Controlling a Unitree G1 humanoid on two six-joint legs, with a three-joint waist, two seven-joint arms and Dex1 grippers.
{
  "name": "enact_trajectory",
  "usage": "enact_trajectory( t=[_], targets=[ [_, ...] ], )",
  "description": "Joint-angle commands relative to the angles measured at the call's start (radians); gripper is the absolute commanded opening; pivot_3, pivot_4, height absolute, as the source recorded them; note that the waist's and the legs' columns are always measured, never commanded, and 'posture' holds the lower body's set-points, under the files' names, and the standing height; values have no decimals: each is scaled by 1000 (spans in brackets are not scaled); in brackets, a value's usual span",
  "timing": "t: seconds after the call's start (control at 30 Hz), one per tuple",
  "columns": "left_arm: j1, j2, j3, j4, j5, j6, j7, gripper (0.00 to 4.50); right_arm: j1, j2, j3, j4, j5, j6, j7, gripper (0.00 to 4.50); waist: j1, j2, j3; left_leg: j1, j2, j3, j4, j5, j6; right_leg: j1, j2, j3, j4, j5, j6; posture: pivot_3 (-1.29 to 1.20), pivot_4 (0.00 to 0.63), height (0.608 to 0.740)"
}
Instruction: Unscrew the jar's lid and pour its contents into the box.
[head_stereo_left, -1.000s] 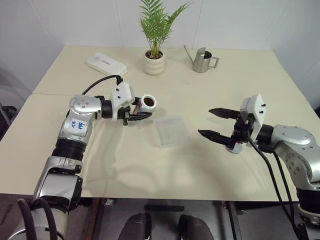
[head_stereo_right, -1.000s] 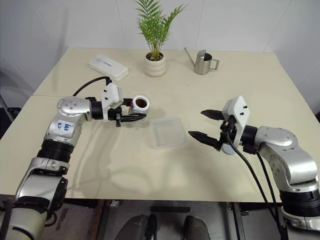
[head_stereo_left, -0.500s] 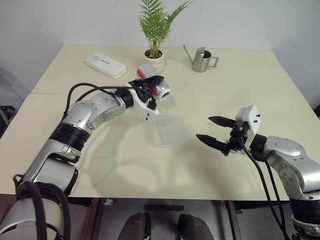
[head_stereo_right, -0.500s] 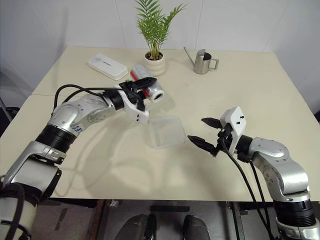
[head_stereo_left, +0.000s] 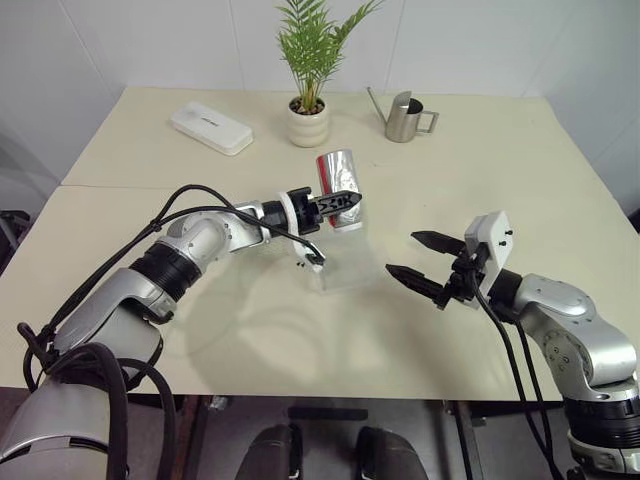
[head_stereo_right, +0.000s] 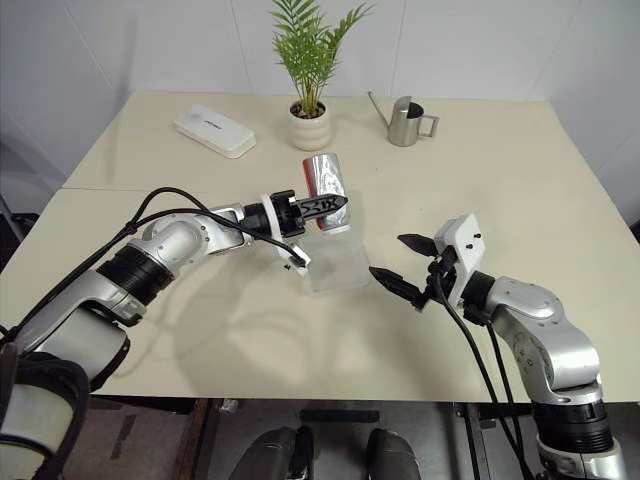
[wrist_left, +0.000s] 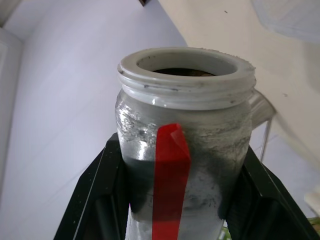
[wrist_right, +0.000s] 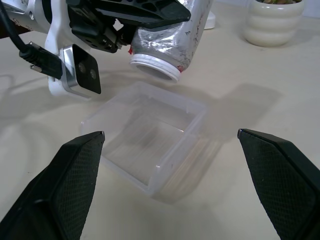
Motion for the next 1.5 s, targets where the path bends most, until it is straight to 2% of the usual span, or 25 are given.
enact_trajectory(
  t=[0.03,0.17,0.3,0.43,0.5,0.57,0.67,0.77,0.87,0.97,1.1,1.2,1.3,1.33,1.4,1.5],
  targets=[
    [-7,22,-5,-49,23,24,25,1963,-10,9,-9,-14,-1,-30,-4,4486,0,0,0,0,0,1,0,0,0,-1,0,1,1,0,0,0,150,740],
    [1,21,20,-39,-42,-12,-10,1963,-10,13,-9,-13,-4,-33,-1,4486,0,0,0,0,0,2,2,0,0,-2,-1,3,4,0,0,0,150,740],
    [15,11,125,60,-373,-202,-243,1963,-6,11,-8,-10,0,-37,8,4486,-2,0,0,0,0,3,3,0,1,-2,-1,3,5,0,0,0,150,740],
    [84,-23,330,116,-927,-214,-657,1963,7,6,-10,-16,2,-33,14,4486,-6,0,0,0,0,3,4,0,1,-2,-2,3,5,0,0,0,150,740],
    [120,-70,446,98,-1188,-45,-895,1963,9,4,-11,-16,1,-33,15,4486,-6,0,0,0,0,3,6,0,1,-2,-2,3,6,0,0,0,150,740],
    [140,-104,530,74,-1352,121,-1064,1963,10,4,-13,-17,0,-33,15,4486,-5,0,0,0,0,3,9,0,1,-1,-2,3,8,0,0,0,150,740],
    [165,-139,625,21,-1532,398,-1237,1963,11,4,-13,-19,-1,-33,15,4486,-6,0,0,1,0,3,12,0,1,-1,-1,4,11,0,0,0,150,740],
    [189,-156,689,-57,-1657,704,-1325,1963,8,4,-10,-18,-4,-34,15,4486,-5,0,0,2,0,3,13,0,1,-1,0,6,13,0,0,0,150,740],
    [221,-156,726,-157,-1739,904,-1373,1963,3,4,-7,-16,-7,-34,14,4486,-6,0,0,2,0,4,13,0,1,-1,0,7,14,0,0,0,150,740],
    [247,-161,761,-236,-1794,1026,-1377,1963,-3,5,-2,-14,-13,-37,14,4486,-6,0,0,2,0,4,12,0,1,-2,1,9,13,0,0,0,150,740],
    [258,-152,759,-265,-1779,1119,-1339,1963,-3,1,5,-12,-21,-43,18,4486,-4,-1,0,2,0,4,12,0,1,-1,1,9,13,0,0,0,150,740],
    [266,-145,743,-292,-1768,1158,-1335,1963,-1,0,8,-11,-28,-45,22,4486,-5,-1,0,3,0,5,12,0,1,-1,1,11,14,0,0,0,150,740],
    [262,-137,698,-315,-1690,1127,-1285,1963,-1,2,8,-11,-33,-45,25,4486,-4,-1,0,3,0,5,12,0,1,-2,1,11,13,0,0,0,150,740],
    [262,-109,623,-324,-1573,1004,-1245,1963,-1,2,7,-10,-34,-46,27,4486,-3,-1,0,3,0,5,12,0,1,-2,1,11,13,0,0,0,150,740],
    [246,-54,486,-320,-1296,731,-1056,1963,0,2,6,-7,-36,-48,27,4486,-3,-1,0,3,0,5,11,0,1,-2,1,11,13,0,0,0,150,740],
    [212,-3,372,-314,-1057,493,-905,1963,0,6,6,-8,-37,-48,26,4486,-1,-1,0,3,0,7,10,0,1,-3,1,13,12,1,-1,0,150,740]
  ],
)
